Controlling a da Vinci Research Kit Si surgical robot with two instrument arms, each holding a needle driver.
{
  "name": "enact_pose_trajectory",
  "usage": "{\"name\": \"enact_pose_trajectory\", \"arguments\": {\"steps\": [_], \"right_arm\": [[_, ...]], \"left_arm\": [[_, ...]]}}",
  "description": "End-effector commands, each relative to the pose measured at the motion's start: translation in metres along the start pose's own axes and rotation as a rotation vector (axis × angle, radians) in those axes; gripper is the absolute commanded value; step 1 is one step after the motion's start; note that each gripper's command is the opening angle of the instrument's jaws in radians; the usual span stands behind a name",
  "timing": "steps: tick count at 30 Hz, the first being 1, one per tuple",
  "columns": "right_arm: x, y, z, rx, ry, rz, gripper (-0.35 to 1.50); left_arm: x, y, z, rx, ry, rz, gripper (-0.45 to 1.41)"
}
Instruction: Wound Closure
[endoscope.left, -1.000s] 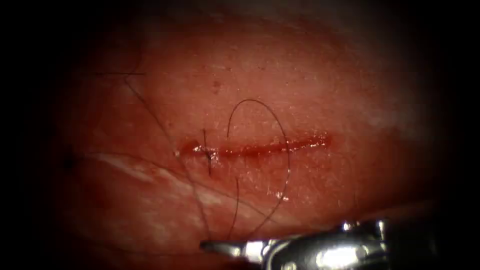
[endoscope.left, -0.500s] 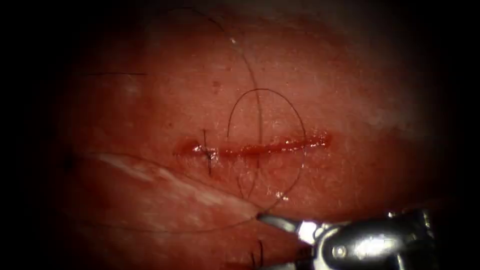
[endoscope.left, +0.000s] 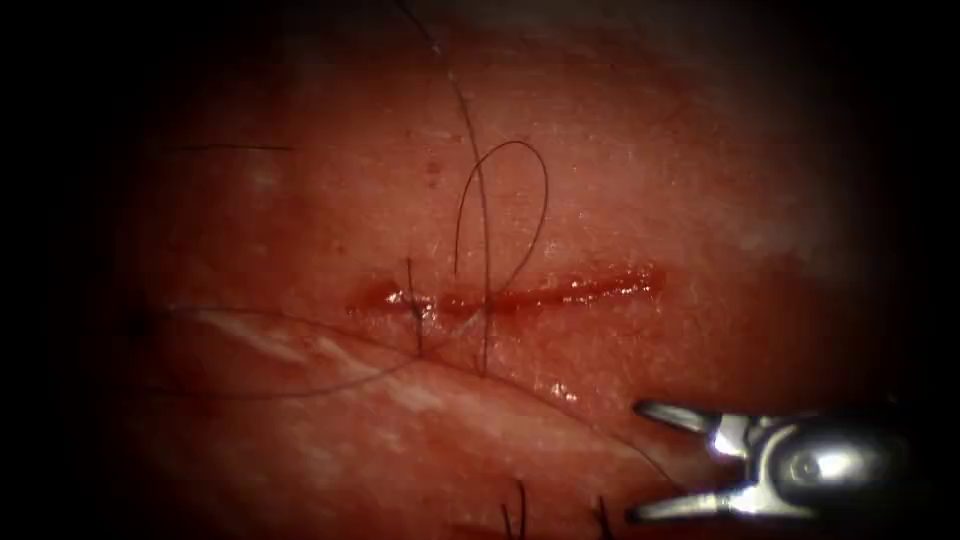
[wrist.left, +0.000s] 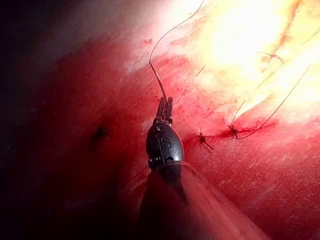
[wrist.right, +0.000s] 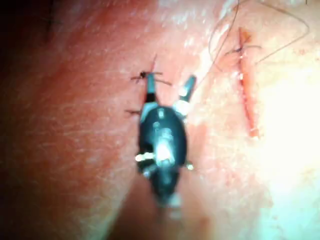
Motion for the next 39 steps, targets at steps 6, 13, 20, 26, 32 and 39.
{"name": "enact_pose_trajectory", "arguments": {"steps": [6,13,20,26,32,39], "right_arm": [[-0.0018,0.0032,0.0026,-0.011,0.007,0.005,0.66],[-0.0082,0.0070,0.0062,-0.040,-0.061,-0.049,0.56],[-0.0128,0.0047,0.0116,-0.021,-0.072,-0.118,0.44],[-0.0113,0.0018,0.0147,0.028,-0.046,-0.150,0.34],[-0.0093,0.0015,0.0152,0.042,-0.036,-0.145,-0.35],[-0.0097,0.0022,0.0148,0.022,-0.044,-0.149,-0.35]], "left_arm": [[-0.0009,0.0000,0.0004,-0.001,0.002,-0.001,-0.45],[-0.0013,-0.0005,0.0001,0.006,0.003,0.002,-0.45],[-0.0014,-0.0004,0.0002,0.010,0.003,-0.002,-0.45],[-0.0017,-0.0004,0.0002,0.013,0.004,0.000,-0.45],[-0.0018,-0.0001,0.0003,0.010,0.006,-0.005,-0.45],[-0.0018,0.0001,0.0003,0.010,0.006,-0.010,-0.45]]}}
